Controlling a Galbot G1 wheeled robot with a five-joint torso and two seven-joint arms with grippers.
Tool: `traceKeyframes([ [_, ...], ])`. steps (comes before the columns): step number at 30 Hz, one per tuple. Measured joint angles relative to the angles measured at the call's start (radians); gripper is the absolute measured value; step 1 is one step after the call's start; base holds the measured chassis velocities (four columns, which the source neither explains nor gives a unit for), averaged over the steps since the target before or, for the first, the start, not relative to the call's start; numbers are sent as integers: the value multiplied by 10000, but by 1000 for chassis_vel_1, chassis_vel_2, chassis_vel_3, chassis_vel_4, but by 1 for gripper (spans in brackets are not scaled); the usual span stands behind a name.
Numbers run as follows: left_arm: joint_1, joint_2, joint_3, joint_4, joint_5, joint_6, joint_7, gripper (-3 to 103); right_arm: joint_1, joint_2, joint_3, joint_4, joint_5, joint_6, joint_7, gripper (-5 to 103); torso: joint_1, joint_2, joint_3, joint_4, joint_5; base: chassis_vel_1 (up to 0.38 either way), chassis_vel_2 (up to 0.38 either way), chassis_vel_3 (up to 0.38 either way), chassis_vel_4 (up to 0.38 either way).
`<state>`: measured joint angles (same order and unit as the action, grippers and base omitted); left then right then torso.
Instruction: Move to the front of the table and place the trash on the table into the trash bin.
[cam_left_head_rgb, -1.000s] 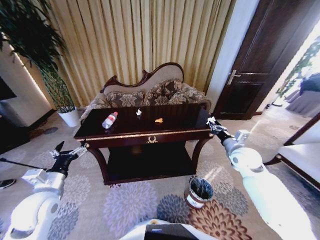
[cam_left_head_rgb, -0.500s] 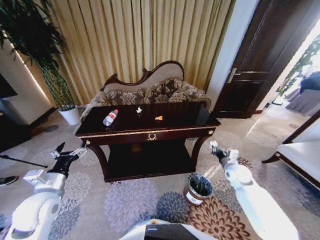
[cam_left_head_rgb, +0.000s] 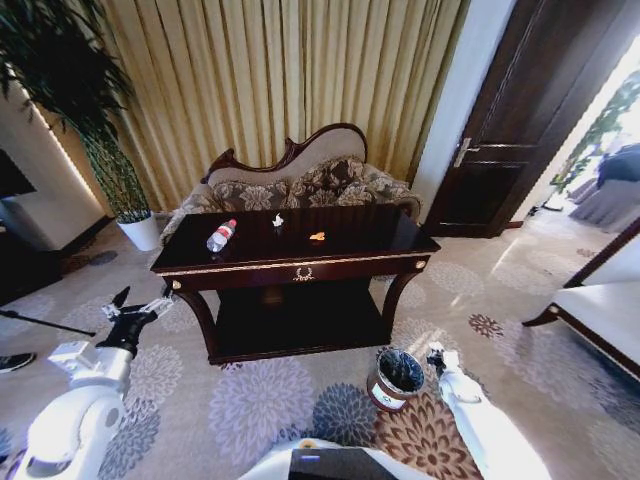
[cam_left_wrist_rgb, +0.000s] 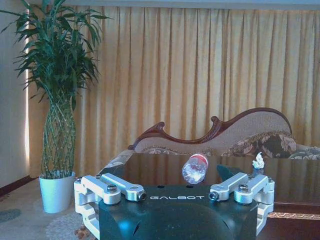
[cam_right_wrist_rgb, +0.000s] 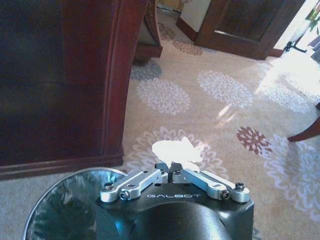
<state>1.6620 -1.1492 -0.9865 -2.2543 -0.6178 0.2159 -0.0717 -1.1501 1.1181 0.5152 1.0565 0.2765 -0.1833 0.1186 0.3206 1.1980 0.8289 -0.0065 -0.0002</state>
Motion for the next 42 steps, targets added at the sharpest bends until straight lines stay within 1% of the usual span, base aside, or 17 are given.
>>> traceKeyframes([
  [5, -7, 2, 46, 3, 17, -2, 2, 100, 75, 245, -15, -233, -148, 79, 1, -2, 0, 0, -1, 0, 0, 0, 0, 0, 0],
  [7, -5, 3, 51, -6, 21, -2, 2, 100, 92, 293, -19, -255, -174, 119, 1, 3, 0, 0, 0, -1, 1, 0, 0, 0, 0],
  [10, 12, 3, 52, -21, 28, -1, 5, 100, 160, 382, -22, -351, -296, 338, 2, 14, 0, -1, 0, 0, 1, 0, 0, 0, 0],
  [11, 12, 3, 52, -21, 28, -1, 5, 100, 160, 382, -22, -351, -296, 338, 2, 14, 0, -1, 0, 0, 1, 0, 0, 0, 0],
  [17, 41, -4, 33, -60, 36, -2, 10, 100, 113, 392, 20, -244, -348, 383, 2, 41, 0, 0, 0, -1, 1, 0, 0, 0, 0],
  [18, 41, -4, 33, -60, 36, -2, 10, 100, 113, 392, 20, -244, -348, 383, 2, 41, 0, 0, 0, -1, 1, 0, 0, 0, 0],
  [19, 39, -4, 33, -66, 36, -2, 10, 100, 102, 385, 31, -223, -348, 387, 2, 46, 0, 0, 0, -1, 1, 0, 0, 0, 0],
  [20, 37, -6, 34, -73, 36, -2, 11, 100, 70, 375, 44, -165, -348, 409, 2, 57, 0, -1, 0, -1, 2, 0, 0, 0, 0],
  [22, 37, -7, 35, -81, 37, -2, 13, 100, 35, 365, 64, -67, -337, 429, 3, 57, 0, 0, 0, -2, 4, 0, 0, 0, 0],
  [24, 37, -9, 35, -102, 38, -2, 15, 100, -94, 307, 180, 566, -89, 511, 3, 68, 0, 0, 0, -4, 6, 0, 0, 0, 0],
  [25, 37, -9, 35, -102, 38, -2, 15, 100, -94, 307, 180, 566, -89, 511, 3, 68, 0, 0, 0, -4, 6, 0, 0, 0, 0],
  [29, 38, -10, 27, -132, 36, -2, 11, 100, -470, -87, 547, 3330, 932, 403, 7, 90, 0, 0, 0, -3, 4, 0, 0, 0, 0],
  [30, 38, -10, 27, -132, 36, -2, 11, 100, -470, -87, 547, 3330, 932, 403, 7, 90, 0, 0, 0, -3, 4, 0, 0, 0, 0],
  [32, 49, -40, 8, -210, 33, -3, 10, 100, -571, -451, 707, 5398, 1604, -49, 8, 95, 0, 0, -1, 2, -6, 0, 0, 0, 0],
  [33, 49, -40, 8, -210, 33, -3, 10, 100, -571, -451, 707, 5398, 1604, -49, 8, 95, 0, 0, -1, 2, -6, 0, 0, 0, 0],
  [37, 94, -131, -26, -330, 30, -2, -19, 100, -351, -1084, 598, 8204, 2579, -995, 7, 100, 0, 1, -1, 1, -2, 0, 0, 0, 0],
  [42, 125, -200, -52, -406, 30, -3, -28, 100, -278, -1455, 547, 9552, 3250, -1295, 6, 100, 0, 0, 0, 1, 0, 0, 0, 0, 0],
])
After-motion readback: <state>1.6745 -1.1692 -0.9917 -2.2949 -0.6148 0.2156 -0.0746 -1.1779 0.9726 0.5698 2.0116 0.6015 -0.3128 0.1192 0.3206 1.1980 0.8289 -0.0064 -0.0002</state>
